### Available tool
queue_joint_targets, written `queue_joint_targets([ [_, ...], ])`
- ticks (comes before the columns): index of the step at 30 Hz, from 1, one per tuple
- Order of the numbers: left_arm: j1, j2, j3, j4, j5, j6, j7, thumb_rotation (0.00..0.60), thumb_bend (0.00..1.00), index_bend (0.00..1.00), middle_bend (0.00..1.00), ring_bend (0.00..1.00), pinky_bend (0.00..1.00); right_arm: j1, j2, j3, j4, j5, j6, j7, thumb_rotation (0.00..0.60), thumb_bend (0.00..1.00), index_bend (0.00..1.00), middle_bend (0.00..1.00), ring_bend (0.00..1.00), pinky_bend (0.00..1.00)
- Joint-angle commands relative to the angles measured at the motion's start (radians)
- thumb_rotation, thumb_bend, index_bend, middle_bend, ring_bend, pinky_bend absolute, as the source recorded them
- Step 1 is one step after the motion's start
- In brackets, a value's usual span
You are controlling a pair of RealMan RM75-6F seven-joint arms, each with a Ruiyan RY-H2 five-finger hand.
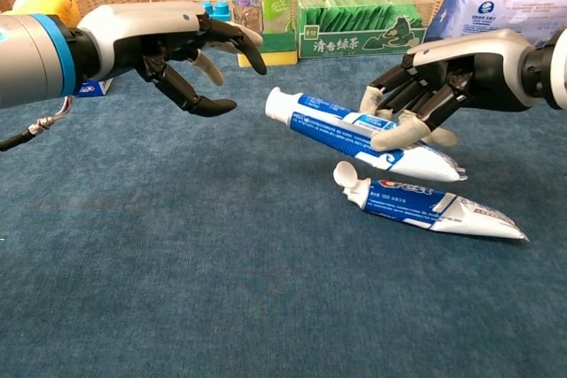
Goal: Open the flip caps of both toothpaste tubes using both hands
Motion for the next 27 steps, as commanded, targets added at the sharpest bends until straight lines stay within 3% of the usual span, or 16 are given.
queue_joint_targets([
  [1,-0.006,-0.005,0.002,0.003,-0.002,-0.001,0.001,0.6,0.34,0.27,0.04,0.0,0.19,0.002,0.005,0.004,-0.001,0.001,-0.01,0.015,0.6,0.56,0.87,0.74,0.71,0.79],
  [27,-0.049,-0.05,0.002,0.026,-0.017,-0.011,-0.025,0.6,0.33,0.32,0.05,0.0,0.19,0.021,0.013,0.024,0.001,-0.015,-0.093,0.128,0.6,0.56,0.87,0.74,0.71,0.79],
])
